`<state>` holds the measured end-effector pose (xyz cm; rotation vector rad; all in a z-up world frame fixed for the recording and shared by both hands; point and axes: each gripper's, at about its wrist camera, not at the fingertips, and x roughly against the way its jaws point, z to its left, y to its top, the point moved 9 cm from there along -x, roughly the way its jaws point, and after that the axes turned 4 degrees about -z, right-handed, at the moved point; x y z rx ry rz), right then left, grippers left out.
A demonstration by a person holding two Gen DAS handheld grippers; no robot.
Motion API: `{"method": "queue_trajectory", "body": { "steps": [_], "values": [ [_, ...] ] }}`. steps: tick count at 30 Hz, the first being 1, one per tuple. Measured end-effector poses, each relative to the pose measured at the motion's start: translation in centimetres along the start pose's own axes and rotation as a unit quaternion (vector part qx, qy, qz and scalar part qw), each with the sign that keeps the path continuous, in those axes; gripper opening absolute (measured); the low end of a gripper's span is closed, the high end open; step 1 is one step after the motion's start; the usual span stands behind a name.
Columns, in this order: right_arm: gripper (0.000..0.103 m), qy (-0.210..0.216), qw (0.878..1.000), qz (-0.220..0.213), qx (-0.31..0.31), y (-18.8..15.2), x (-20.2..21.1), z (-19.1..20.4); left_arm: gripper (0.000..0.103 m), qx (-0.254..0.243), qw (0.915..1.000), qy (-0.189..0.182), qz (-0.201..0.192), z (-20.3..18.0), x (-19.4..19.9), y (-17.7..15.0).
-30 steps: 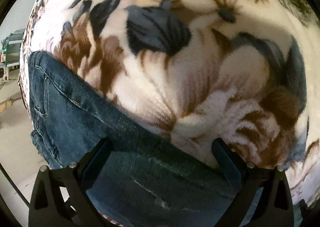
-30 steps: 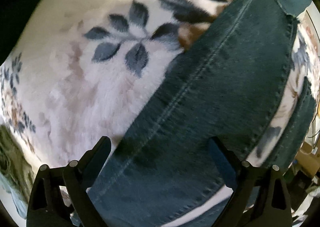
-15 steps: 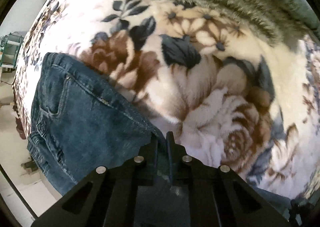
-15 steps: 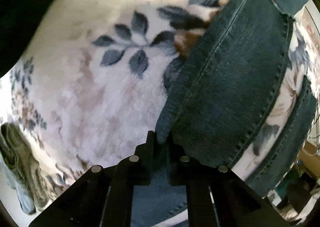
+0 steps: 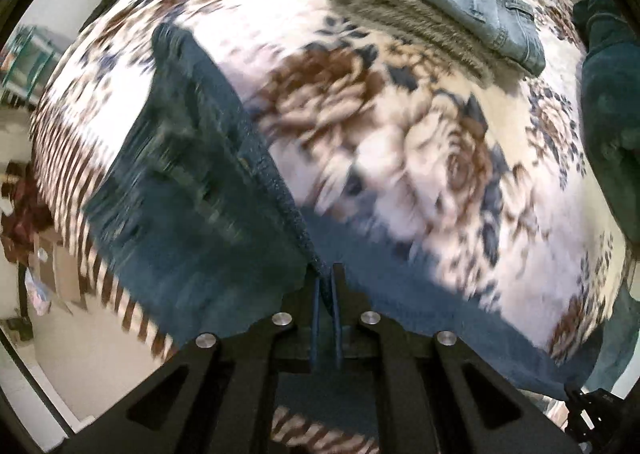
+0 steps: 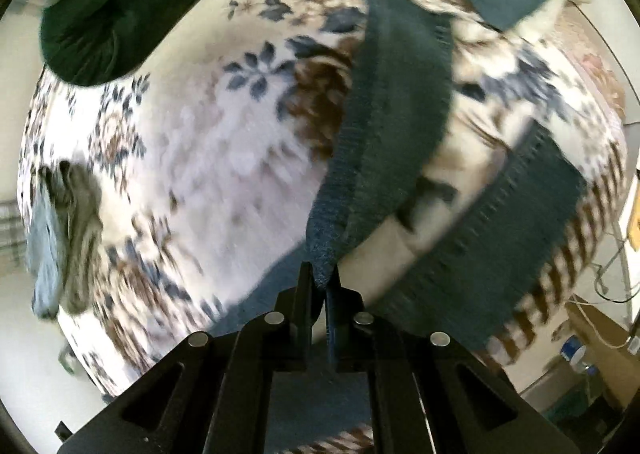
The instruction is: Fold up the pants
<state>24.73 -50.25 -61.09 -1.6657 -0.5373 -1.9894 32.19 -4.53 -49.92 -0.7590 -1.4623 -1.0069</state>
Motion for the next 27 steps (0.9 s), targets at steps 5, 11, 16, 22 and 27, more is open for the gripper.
{"method": "queue_trajectory", "body": {
  "steps": [5,11,16,22,27],
  "values": [
    [0.005,-0.008,1.0,0.017,0.009,-4.5,-0.1,-5.3,0.003,0.018,0.9998,0.009,0.006,3.0,-0.3,-5.3],
    [0.005,-0.025,0.999,0.032,0.027,-8.1,-3.3,-9.9,0.003,0.042,0.9986,0.028,0.017,5.6,-4.6,-9.8],
    [0.005,-0.042,0.998,0.034,0.045,-9.4,-6.3,-10.8,0.003,0.038,0.9984,0.036,0.023,5.9,-7.9,-11.3],
    [0.012,-0.041,0.996,0.05,0.062,-9.9,-7.4,-10.9,0.009,0.024,0.9989,0.038,0.014,5.5,-7.5,-11.2],
    [0.063,-0.026,0.993,0.033,0.108,-9.1,-4.4,-10.3,0.034,0.001,0.9982,0.059,-0.001,5.0,-5.1,-10.7]
  ]
}}
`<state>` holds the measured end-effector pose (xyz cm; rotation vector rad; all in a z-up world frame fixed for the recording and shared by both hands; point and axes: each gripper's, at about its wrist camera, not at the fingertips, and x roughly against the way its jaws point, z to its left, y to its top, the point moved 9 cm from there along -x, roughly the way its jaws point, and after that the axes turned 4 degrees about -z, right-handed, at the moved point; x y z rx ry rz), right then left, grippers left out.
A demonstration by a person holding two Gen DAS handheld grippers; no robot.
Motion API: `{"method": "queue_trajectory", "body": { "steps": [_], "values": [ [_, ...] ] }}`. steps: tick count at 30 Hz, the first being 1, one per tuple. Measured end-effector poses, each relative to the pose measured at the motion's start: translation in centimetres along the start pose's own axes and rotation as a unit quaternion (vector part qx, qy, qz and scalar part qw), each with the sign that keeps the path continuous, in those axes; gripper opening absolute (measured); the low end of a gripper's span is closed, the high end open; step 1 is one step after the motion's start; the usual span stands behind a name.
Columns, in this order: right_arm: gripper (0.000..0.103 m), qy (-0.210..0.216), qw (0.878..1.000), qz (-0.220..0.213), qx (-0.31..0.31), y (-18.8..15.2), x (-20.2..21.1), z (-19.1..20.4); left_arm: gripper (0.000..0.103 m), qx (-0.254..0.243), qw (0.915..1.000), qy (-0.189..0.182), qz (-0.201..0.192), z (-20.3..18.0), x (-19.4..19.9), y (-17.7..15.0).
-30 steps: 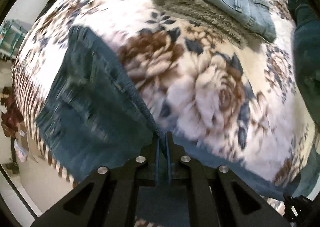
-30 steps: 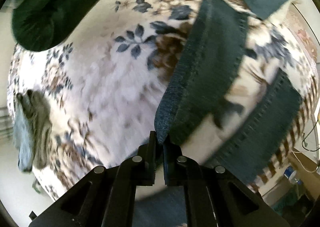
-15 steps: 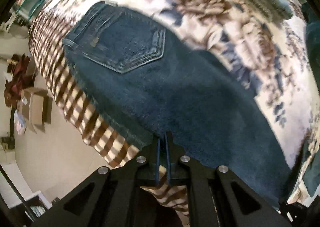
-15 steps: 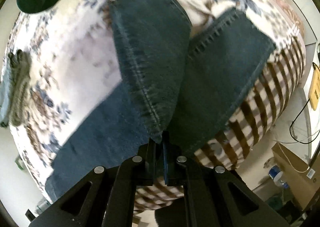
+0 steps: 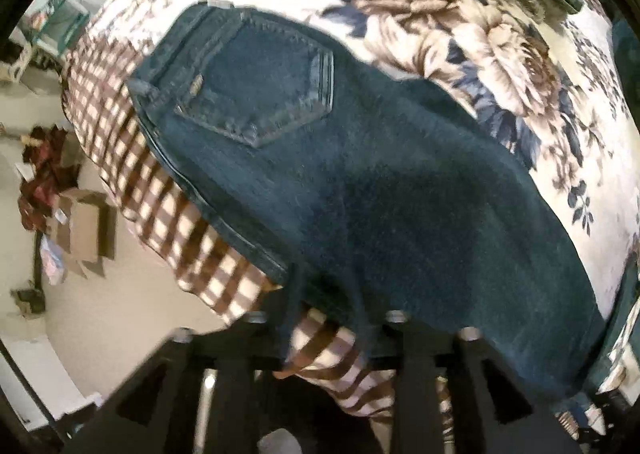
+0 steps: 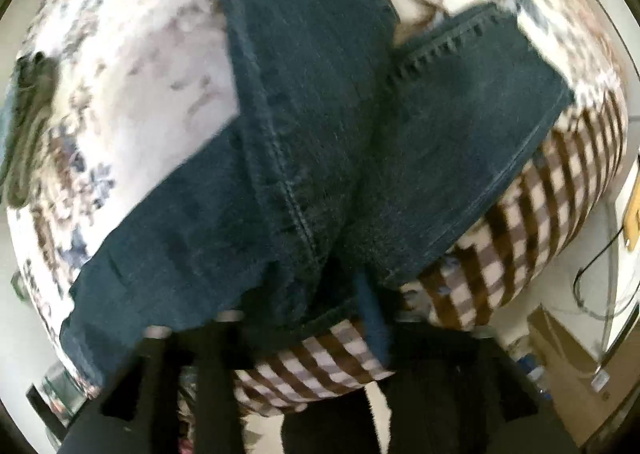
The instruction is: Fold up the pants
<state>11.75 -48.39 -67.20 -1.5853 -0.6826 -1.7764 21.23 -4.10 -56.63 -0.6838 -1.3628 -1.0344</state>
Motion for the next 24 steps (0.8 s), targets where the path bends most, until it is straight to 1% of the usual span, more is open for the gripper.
{"method": "queue_trajectory", "body": {
  "steps": [1,2,4,5,7,8,11,12,15,18,20,23,24],
  "values": [
    [0.068,-0.001,1.0,-0.008,0.01,0.3,0.7,0.0,0.046,-0.004,1.0,0.004,-0.007,-0.2,0.6,0.3],
    [0.07,-0.005,1.0,-0.016,0.019,0.7,1.4,0.1,0.061,-0.01,0.9998,0.01,-0.016,-0.5,1.3,0.7],
    [0.072,-0.012,0.999,-0.032,0.036,2.1,2.4,0.5,0.074,-0.019,0.9992,0.012,-0.033,-1.0,2.4,1.4],
    [0.072,-0.015,0.998,-0.038,0.043,2.6,2.6,0.9,0.074,-0.024,0.9987,0.01,-0.044,-1.2,2.7,1.7],
    [0.072,-0.033,0.996,-0.055,0.059,5.2,3.2,1.8,0.074,-0.041,0.9967,0.016,-0.069,-2.5,3.5,2.5],
    [0.072,-0.04,0.995,-0.063,0.063,6.6,3.2,1.8,0.074,-0.049,0.9958,0.018,-0.075,-3.2,3.5,2.8],
    [0.072,-0.056,0.993,-0.083,0.068,10.9,2.5,2.5,0.074,-0.074,0.9944,0.021,-0.073,-6.4,2.3,3.6],
    [0.072,-0.065,0.991,-0.09,0.07,12.5,2.1,2.9,0.074,-0.08,0.9939,0.022,-0.073,-6.7,1.8,3.8],
    [0.072,-0.092,0.987,-0.102,0.087,16.2,0.5,4.4,0.074,-0.108,0.9906,0.039,-0.073,-9.9,0.1,4.1],
    [0.072,-0.109,0.983,-0.099,0.112,18.3,-1.2,5.8,0.074,-0.129,0.9884,0.052,-0.061,-11.7,-1.7,3.7],
    [0.072,-0.118,0.98,-0.09,0.134,18.9,-2.7,6.7,0.074,-0.148,0.9855,0.064,-0.052,-12.6,-3.0,3.1],
    [0.072,-0.138,0.975,-0.079,0.155,19.2,-4.2,6.7,0.074,-0.164,0.9824,0.077,-0.044,-12.8,-3.9,2.2],
    [0.066,-0.145,0.974,-0.079,0.155,19.3,-4.4,6.2,0.074,-0.168,0.9816,0.081,-0.042,-12.8,-4.1,1.9]
  ]
}}
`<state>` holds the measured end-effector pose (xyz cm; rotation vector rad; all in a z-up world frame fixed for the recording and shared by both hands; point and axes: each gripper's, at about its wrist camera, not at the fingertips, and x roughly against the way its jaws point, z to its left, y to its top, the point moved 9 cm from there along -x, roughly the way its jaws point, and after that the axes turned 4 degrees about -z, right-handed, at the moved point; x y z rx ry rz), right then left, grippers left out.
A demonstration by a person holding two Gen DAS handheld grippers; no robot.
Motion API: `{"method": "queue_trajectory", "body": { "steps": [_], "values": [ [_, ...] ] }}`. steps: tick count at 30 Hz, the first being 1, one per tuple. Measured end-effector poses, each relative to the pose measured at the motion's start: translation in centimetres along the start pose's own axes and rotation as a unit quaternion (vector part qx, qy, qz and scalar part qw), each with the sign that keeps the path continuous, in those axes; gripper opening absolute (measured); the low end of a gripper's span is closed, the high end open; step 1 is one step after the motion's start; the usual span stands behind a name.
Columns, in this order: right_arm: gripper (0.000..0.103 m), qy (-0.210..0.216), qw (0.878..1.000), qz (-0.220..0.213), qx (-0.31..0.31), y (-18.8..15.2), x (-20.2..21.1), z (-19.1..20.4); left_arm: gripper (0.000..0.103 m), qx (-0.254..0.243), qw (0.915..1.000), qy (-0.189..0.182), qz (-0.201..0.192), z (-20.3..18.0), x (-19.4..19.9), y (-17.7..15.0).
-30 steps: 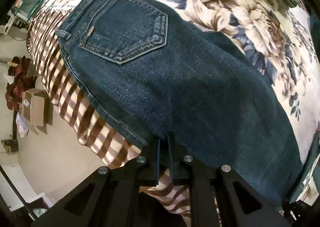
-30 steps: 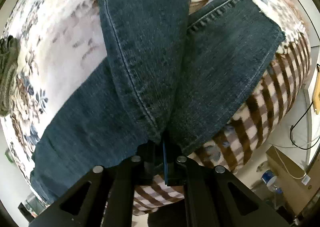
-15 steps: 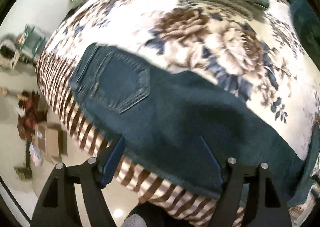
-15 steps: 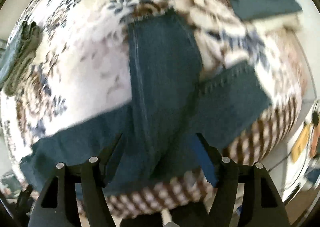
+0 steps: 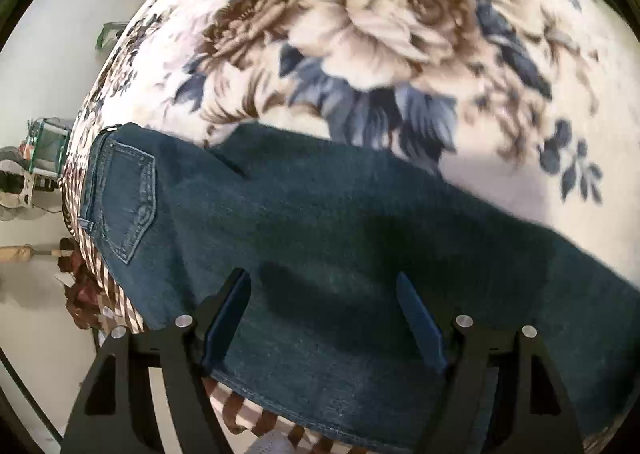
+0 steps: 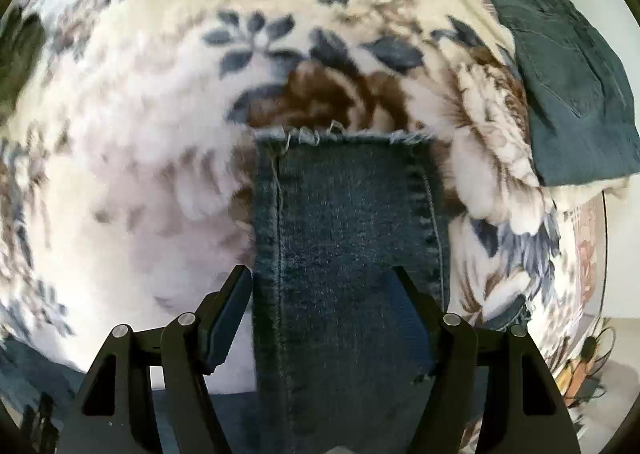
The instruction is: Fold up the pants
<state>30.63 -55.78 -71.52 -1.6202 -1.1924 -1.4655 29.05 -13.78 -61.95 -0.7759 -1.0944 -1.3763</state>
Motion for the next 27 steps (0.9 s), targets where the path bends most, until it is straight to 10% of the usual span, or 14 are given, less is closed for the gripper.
{"method": "queue_trajectory", "body": {
  "steps": [4,13,20,27],
  "values": [
    [0.011,0.004,0.999,-0.012,-0.047,-0.4,1.0,-3.3,0.074,-0.008,1.0,0.001,0.004,-0.1,0.1,-0.9],
    [0.01,0.079,0.96,-0.004,-0.267,-8.6,2.8,-17.6,0.074,-0.01,0.9997,-0.014,0.017,0.3,1.0,-2.8],
    [0.04,0.142,0.926,0.009,-0.349,-13.5,0.8,-19.8,0.074,-0.009,0.9994,-0.027,0.021,1.4,1.9,-4.1],
    [0.041,0.187,0.911,-0.029,-0.366,-13.2,3.3,-18.0,0.074,0.018,0.9991,-0.024,0.03,5.7,2.1,-5.6]
  ]
}}
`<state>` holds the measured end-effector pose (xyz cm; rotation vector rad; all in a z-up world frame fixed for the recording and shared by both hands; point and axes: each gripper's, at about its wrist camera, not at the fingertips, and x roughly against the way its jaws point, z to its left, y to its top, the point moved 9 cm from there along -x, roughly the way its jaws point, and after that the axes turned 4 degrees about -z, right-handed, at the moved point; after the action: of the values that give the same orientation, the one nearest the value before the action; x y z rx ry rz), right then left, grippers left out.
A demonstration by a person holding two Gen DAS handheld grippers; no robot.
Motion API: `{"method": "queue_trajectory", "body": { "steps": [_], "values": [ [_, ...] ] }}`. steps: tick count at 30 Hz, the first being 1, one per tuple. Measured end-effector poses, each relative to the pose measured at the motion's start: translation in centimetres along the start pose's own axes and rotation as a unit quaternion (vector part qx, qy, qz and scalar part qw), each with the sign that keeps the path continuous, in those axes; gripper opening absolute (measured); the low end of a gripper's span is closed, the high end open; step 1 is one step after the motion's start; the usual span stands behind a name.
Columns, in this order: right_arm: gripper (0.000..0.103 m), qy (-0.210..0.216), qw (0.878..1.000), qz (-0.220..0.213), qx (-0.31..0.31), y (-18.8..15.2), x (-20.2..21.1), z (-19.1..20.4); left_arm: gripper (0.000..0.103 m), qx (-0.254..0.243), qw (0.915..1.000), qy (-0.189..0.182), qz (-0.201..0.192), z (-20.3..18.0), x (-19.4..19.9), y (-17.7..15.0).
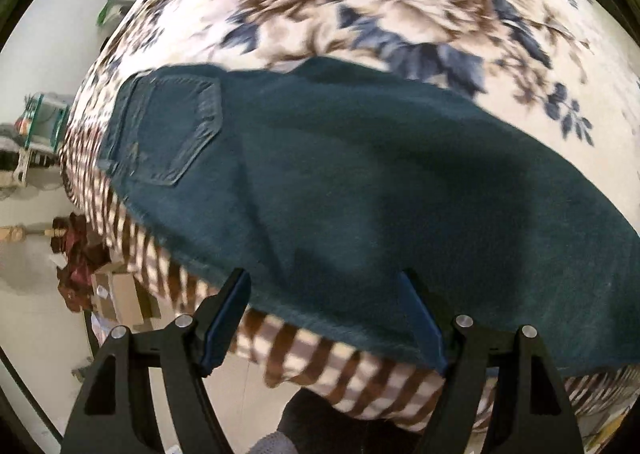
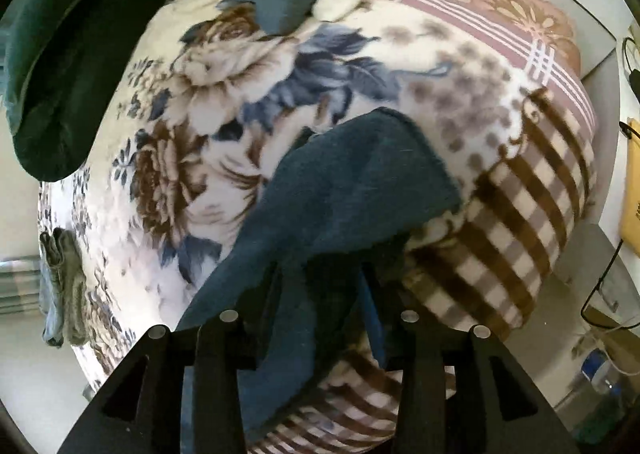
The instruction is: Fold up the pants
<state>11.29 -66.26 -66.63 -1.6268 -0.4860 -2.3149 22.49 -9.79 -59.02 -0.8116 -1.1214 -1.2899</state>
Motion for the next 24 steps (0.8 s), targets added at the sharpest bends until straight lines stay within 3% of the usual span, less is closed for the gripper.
{"method": "queue_trajectory", "body": {
  "steps": [5,6,7,9,15,18,21,24],
  "values": [
    [0.038,-0.061,0.997,0.006,-0.048,0.8,-1.7,-2.7,0.074,0.017,0.9998,0.009,0.007,1.9,-0.9,-0.5],
    [0.02,-0.076,0.995,-0.003,-0.061,1.3,-1.7,-3.5,0.074,0.021,0.9997,0.011,0.009,2.0,-1.1,-0.6],
    [0.011,-0.083,0.994,-0.016,-0.064,1.9,-1.4,-3.9,0.074,0.026,0.9995,0.011,0.011,2.2,-1.2,-0.7],
    [0.005,-0.084,0.995,-0.041,-0.038,2.8,-0.2,-3.1,0.074,0.035,0.9993,0.008,0.009,2.4,-1.2,-0.6],
    [0.005,0.019,0.993,-0.107,0.054,3.8,4.9,1.4,0.074,0.052,0.9986,-0.003,0.004,2.8,-0.6,-0.4],
    [0.005,-0.013,0.995,-0.072,0.062,3.4,2.4,-0.7,0.074,0.058,0.9982,-0.006,0.008,3.3,-0.7,-0.7],
    [0.017,-0.058,0.998,-0.014,0.029,2.4,-0.5,-4.1,0.074,0.073,0.9971,-0.007,0.017,4.8,-0.7,-1.3],
    [0.03,-0.045,0.999,-0.014,0.007,0.5,0.5,-4.2,0.074,0.093,0.9953,-0.006,0.024,7.0,-0.7,-1.7]
  ]
}}
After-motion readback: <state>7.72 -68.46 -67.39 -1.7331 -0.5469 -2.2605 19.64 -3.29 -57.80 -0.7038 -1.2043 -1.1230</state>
